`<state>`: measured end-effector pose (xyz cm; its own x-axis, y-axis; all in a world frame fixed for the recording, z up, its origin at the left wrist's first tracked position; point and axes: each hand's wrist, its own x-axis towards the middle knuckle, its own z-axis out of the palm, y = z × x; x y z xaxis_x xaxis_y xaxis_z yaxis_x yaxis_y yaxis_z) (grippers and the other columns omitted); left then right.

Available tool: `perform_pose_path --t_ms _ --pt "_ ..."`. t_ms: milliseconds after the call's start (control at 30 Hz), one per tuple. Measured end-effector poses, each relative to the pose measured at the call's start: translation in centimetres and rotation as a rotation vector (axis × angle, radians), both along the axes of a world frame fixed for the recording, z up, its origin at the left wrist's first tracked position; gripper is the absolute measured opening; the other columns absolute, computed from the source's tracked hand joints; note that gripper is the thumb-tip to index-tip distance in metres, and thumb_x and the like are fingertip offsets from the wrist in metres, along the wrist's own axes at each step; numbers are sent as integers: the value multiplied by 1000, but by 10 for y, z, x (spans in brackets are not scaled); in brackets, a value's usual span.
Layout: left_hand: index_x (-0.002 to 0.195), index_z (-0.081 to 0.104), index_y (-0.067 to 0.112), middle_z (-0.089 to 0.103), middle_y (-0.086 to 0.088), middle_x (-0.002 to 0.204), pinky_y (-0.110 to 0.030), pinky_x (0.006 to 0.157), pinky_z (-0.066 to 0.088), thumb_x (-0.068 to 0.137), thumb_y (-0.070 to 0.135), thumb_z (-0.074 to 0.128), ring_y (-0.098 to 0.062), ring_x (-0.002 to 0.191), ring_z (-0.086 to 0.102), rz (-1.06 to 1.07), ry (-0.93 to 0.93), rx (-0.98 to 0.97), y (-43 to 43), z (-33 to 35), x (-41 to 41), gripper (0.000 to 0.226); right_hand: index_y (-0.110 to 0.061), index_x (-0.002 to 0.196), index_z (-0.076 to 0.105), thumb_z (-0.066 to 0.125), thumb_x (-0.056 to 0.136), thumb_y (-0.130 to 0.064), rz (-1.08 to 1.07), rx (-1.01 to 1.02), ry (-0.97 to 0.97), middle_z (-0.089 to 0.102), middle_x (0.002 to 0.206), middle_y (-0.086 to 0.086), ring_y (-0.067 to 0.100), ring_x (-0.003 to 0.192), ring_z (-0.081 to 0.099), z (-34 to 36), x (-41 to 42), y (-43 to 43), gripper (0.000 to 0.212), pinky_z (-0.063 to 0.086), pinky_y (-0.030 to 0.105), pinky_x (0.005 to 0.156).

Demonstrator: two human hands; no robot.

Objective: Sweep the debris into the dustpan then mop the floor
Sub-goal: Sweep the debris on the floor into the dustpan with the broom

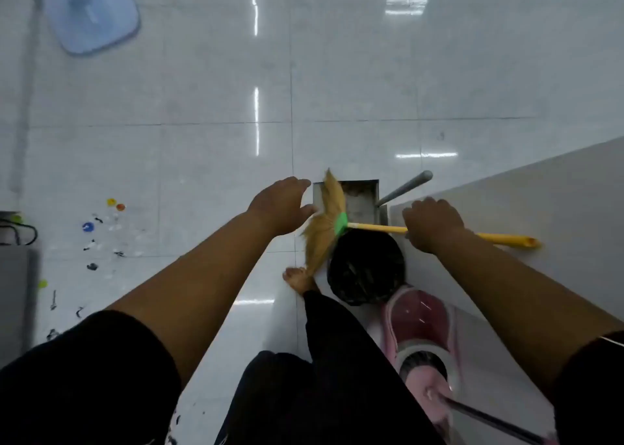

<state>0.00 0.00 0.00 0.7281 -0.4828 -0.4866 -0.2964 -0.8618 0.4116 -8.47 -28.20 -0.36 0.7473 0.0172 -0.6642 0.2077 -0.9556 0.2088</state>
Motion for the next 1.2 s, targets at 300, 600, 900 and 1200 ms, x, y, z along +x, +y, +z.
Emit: perform_pose_path --t_ms 300,600,900,1200 --pt "142 43 16 50 -8 139 -39 98 45 91 43 58 -27 126 49 -204 45 -105 -138 -57 18 59 -30 104 60 52 90 -24 -147 -245 156 60 97 -6 18 89 61 -25 -18 -53 18 40 34 78" --pt "132 49 20 56 -6 128 -36 88 47 91 30 62 -25 113 55 -344 8 -276 -234 -85 27 44 -26 104 64 56 90 -25 -262 -190 188 41 70 -3 17 64 48 -35 -18 -50 16 37 30 59" --pt "115 61 17 67 -5 103 -32 77 44 93 21 61 -22 95 59 -390 102 -296 -212 -86 29 22 -20 104 64 52 94 -22 -127 -99 162 37 64 -2 14 47 36 -6 -15 -31 16 24 26 44" --pt "109 65 15 69 -3 96 -27 74 50 88 19 68 -19 85 62 85 80 -429 -102 -39 57 21 -22 95 65 52 91 -19 77 -12 89 42 68 -4 16 53 43 40 5 27 14 34 27 52"
